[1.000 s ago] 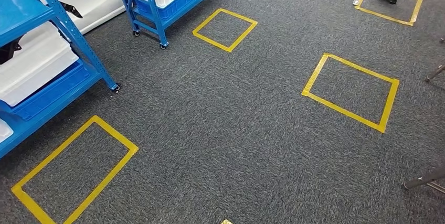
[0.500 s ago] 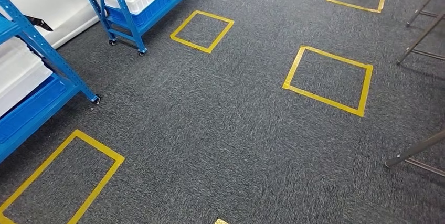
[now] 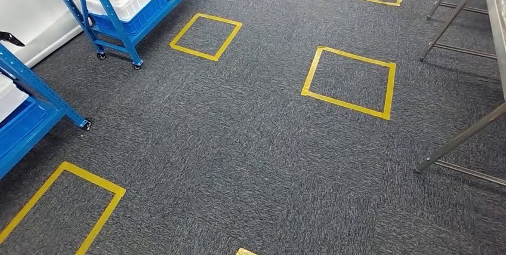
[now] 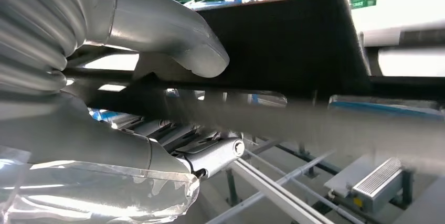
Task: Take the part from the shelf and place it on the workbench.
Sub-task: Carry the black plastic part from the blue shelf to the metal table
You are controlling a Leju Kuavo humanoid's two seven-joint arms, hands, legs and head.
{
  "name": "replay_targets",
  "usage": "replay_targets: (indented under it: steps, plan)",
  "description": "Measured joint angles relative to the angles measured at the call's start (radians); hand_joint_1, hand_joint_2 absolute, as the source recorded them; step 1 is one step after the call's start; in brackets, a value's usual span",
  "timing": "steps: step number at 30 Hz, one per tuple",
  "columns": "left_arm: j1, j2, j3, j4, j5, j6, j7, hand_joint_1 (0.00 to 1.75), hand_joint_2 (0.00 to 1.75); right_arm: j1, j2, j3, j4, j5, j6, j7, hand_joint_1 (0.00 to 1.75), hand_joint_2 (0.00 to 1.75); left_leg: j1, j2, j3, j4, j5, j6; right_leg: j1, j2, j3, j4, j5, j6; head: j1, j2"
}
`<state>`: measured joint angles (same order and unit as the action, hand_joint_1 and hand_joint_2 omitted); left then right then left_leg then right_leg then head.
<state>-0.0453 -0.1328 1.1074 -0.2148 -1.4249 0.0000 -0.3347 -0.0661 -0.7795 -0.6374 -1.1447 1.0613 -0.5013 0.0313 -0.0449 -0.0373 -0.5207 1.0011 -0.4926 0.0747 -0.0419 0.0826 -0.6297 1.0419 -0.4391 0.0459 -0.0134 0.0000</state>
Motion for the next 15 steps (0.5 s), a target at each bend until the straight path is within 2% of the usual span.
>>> replay_targets:
  steps: [1,3,5,6,7,8,9,10,11,12,14,15]
  plan:
    - [0.000,-0.001,0.000,0.000,0.000,0.000,-0.001,0.00,0.00,0.001,0.002,0.001,0.000,0.000,0.000,0.000,1.75,1.75,0.001,0.010,0.007,-0.018,0.011,0.003,0.001,-0.014,-0.005,0.009,-0.008,0.003,0.001,0.000]
    - [0.000,-0.002,0.000,0.000,0.000,0.000,-0.002,0.00,0.00,-0.001,0.006,0.001,0.000,0.000,-0.002,0.001,1.75,1.75,0.004,0.030,0.016,-0.043,0.027,0.005,0.004,-0.055,-0.038,0.084,-0.058,0.006,0.002,0.000]
    - [0.001,-0.002,0.000,0.000,0.000,0.000,-0.001,0.00,0.00,-0.001,0.011,0.002,0.000,0.000,-0.006,0.001,1.75,1.75,0.004,0.047,0.011,-0.042,0.028,0.005,0.003,-0.072,-0.088,0.196,-0.114,0.017,0.003,0.000]
    - [0.002,-0.002,0.000,0.000,0.000,0.000,0.002,0.00,0.00,0.002,0.015,0.003,0.000,0.001,-0.007,0.001,1.75,1.75,0.004,0.056,0.008,-0.039,0.027,0.004,0.000,-0.075,-0.100,0.227,-0.121,0.022,0.003,0.000]
    - [0.002,-0.003,0.000,0.000,0.000,0.000,0.005,0.00,0.00,0.004,0.018,0.003,0.000,0.001,-0.008,0.001,1.75,1.75,0.005,0.065,0.006,-0.035,0.025,0.001,-0.003,-0.078,-0.094,0.222,-0.109,0.027,0.003,0.000]
    - [0.002,-0.004,0.000,0.000,0.001,0.000,0.009,0.00,0.00,0.006,0.020,0.003,0.000,0.001,-0.010,0.001,1.75,1.75,0.007,0.073,0.003,-0.028,0.021,-0.003,-0.006,-0.084,-0.068,0.179,-0.083,0.032,0.003,0.000]
    - [0.002,-0.005,0.001,0.000,0.001,0.000,0.013,0.00,0.00,0.008,0.022,0.003,0.000,0.001,-0.010,0.002,1.75,1.75,0.008,0.081,-0.001,-0.018,0.015,-0.008,-0.009,-0.098,-0.032,0.113,-0.058,0.037,0.003,0.000]
    - [0.002,-0.004,0.001,0.000,0.001,0.000,0.016,0.00,0.00,0.008,0.024,0.003,0.000,0.001,-0.012,0.002,1.75,1.75,0.007,0.088,-0.005,-0.008,0.007,-0.015,-0.008,-0.112,0.000,0.056,-0.037,0.037,0.003,0.000]
    - [0.001,-0.003,0.001,0.000,0.001,0.000,0.018,0.00,0.00,0.008,0.026,0.003,0.000,0.001,-0.014,0.002,1.75,1.75,0.005,0.094,-0.008,0.002,0.000,-0.021,-0.006,-0.121,0.021,0.018,-0.026,0.031,0.002,0.000]
    - [0.001,-0.002,0.001,0.000,0.001,0.000,0.018,0.00,0.00,0.009,0.029,0.004,0.000,0.001,-0.016,0.003,1.75,1.75,0.003,0.100,-0.010,0.011,-0.007,-0.026,-0.003,-0.125,0.028,0.004,-0.026,0.022,0.002,0.000]
    - [-0.001,-0.002,0.001,0.000,0.000,0.000,0.018,0.00,0.00,0.012,0.030,0.005,0.000,0.001,-0.019,0.002,1.75,1.75,0.001,0.112,-0.010,0.019,-0.015,-0.032,0.000,-0.111,0.024,0.009,-0.026,0.000,0.000,0.000]
    - [-0.001,-0.002,0.001,0.000,0.000,0.000,0.018,0.00,0.00,0.013,0.030,0.005,0.000,0.001,-0.020,0.002,1.75,1.75,0.003,0.112,-0.009,0.025,-0.020,-0.036,-0.002,-0.104,0.022,0.008,-0.025,-0.006,0.000,0.000]
